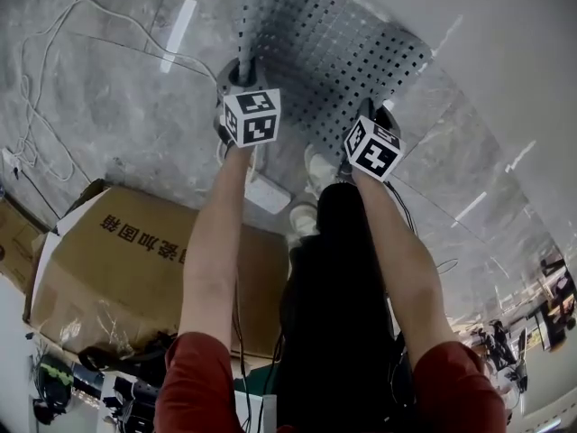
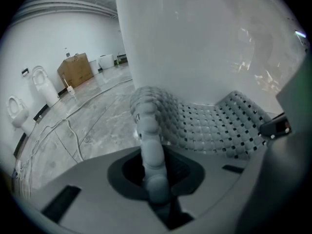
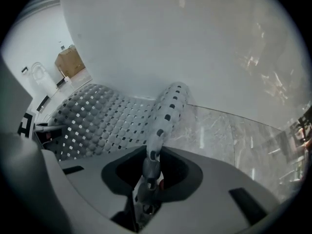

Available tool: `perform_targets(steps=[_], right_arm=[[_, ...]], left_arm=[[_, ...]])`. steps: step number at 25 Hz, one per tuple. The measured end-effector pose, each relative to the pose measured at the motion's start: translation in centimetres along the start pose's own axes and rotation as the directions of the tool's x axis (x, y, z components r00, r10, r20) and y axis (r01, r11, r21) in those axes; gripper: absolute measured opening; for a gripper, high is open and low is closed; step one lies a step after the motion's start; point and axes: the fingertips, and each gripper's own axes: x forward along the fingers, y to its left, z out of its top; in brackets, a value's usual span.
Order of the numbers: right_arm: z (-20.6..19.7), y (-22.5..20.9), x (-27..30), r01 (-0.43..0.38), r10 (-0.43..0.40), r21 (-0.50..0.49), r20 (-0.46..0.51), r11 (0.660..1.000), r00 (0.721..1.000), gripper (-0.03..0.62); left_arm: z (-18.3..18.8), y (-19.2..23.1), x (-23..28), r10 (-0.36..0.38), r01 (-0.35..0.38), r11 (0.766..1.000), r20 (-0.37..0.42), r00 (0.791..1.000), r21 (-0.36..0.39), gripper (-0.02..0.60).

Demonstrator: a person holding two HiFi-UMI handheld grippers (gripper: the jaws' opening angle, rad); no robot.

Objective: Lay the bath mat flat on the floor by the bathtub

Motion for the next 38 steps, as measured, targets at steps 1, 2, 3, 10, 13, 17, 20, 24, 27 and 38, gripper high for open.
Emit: perform_targets(steps=[1, 2, 3, 10, 13, 17, 20, 24, 27, 38], right_arm=[[-0.1, 0.0, 0.4, 0.004, -0.004, -0.006, -0.002, 1.0, 1.0, 0.091], [-0.3, 0.0, 0.7, 0.009, -0.009, -0.016, -0.004, 1.0, 1.0, 0.091], [-0.4, -0.2, 1.0, 0.016, -0.016, -0.025, -0.005, 1.0, 1.0, 0.094], [-1.3, -2.0, 2.1, 0.06, -0.059, 0.021, -0.013, 0.998, 0.998, 0.16], [-1.4, -2.4, 2.1, 0.075, -0.075, 0.037, 0.007, 0.997, 0.997, 0.198], [-1.4, -2.9, 2.0, 0.08, -0.08, -0.009, 0.024, 0.997, 0.997, 0.255], [-1.6, -2.7, 1.9, 0.06, -0.059, -0.016, 0.024, 0.998, 0.998, 0.307], [-1.9, -2.3, 1.1, 0.047, -0.047, -0.001, 0.025, 0.999, 0.999, 0.334], [-1.6, -1.9, 0.2, 0.039, -0.039, 0.006, 0.032, 0.999, 0.999, 0.339], [1.0, -0.8, -4.8, 0.008, -0.007, -0.021, 0.064, 1.0, 0.998, 0.339]], left_arm=[[-0.2, 0.3, 0.4, 0.007, -0.007, 1.0, -0.002, 1.0, 0.001, 0.054], [-0.4, 0.6, 0.8, 0.015, -0.015, 1.0, -0.005, 1.0, 0.007, 0.054], [-0.5, 0.8, 1.2, 0.023, -0.022, 1.0, -0.01, 1.0, 0.016, 0.057], [-1.6, 2.2, 3.6, 0.047, -0.045, 0.998, -0.041, 0.998, 0.054, 0.121], [-2.0, 2.7, 4.1, 0.032, -0.029, 0.997, -0.045, 0.998, 0.065, 0.169], [-2.2, 3.6, 4.5, 0.005, 0.0, 0.996, -0.061, 0.998, 0.087, 0.254], [-2.6, 4.1, 4.2, -0.01, 0.015, 0.998, -0.074, 0.997, 0.068, 0.311], [-3.8, 4.8, 2.9, -0.005, 0.004, 1.0, -0.089, 0.996, -0.017, 0.345], [-4.2, 4.4, 1.6, -0.013, 0.011, 1.0, -0.095, 0.995, -0.018, 0.347], [-0.7, 2.3, -4.7, -0.05, 0.048, 0.998, -0.051, 0.997, -0.038, 0.347]])
